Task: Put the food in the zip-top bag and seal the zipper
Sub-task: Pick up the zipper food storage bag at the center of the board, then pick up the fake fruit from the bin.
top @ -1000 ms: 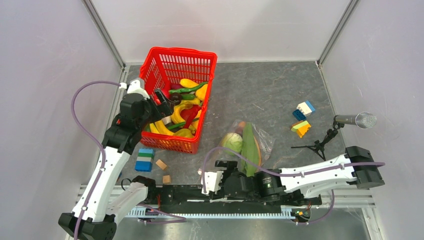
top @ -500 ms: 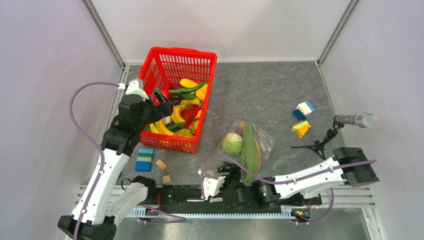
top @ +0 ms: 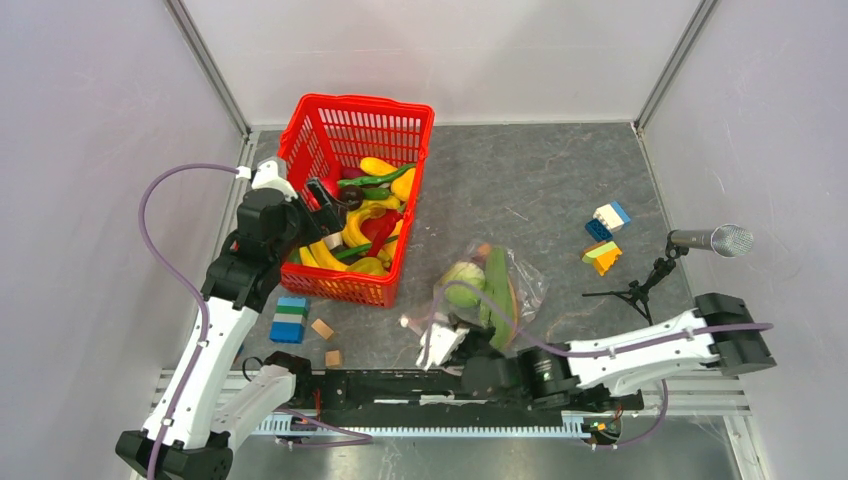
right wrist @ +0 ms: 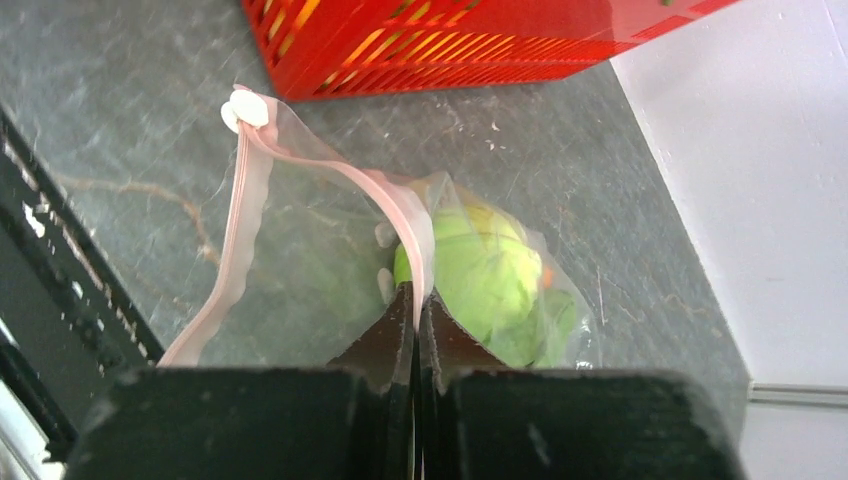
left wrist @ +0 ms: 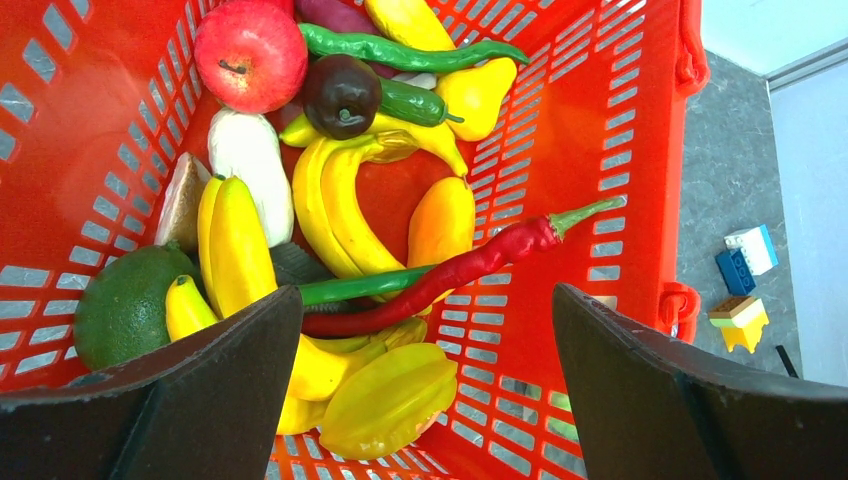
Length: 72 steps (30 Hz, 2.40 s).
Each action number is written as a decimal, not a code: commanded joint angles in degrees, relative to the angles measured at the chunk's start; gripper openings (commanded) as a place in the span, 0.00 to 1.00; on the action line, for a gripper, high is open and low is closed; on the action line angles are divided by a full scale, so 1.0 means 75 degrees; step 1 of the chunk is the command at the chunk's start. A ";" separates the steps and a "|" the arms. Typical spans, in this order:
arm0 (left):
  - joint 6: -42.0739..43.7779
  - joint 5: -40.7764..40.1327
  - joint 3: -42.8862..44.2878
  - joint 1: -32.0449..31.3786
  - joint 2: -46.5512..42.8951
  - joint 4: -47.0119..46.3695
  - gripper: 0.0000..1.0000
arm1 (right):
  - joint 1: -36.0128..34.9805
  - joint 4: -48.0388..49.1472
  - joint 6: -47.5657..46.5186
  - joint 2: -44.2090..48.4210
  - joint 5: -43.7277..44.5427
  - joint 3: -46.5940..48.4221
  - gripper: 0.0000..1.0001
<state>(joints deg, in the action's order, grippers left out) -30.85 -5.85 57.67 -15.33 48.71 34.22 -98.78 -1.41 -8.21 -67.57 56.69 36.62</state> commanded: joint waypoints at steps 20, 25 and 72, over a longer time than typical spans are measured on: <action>0.1331 0.0316 0.2154 0.0019 0.2987 0.0427 1.00 | 0.2542 -0.0050 0.0383 0.3560 0.0405 0.1715 0.00; 0.1423 0.1224 0.2032 0.0017 0.3279 0.0461 1.00 | 0.2542 -0.0492 0.0897 0.3546 0.1401 0.1643 0.00; -0.0639 -0.1789 -0.0453 0.0638 0.2676 -0.1012 0.16 | 0.2542 -0.0510 0.1794 0.3241 0.0545 0.1024 0.00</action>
<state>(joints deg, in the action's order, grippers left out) -35.07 -21.30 55.00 -10.26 72.71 28.62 -79.75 -8.97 4.29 -43.83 60.64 44.51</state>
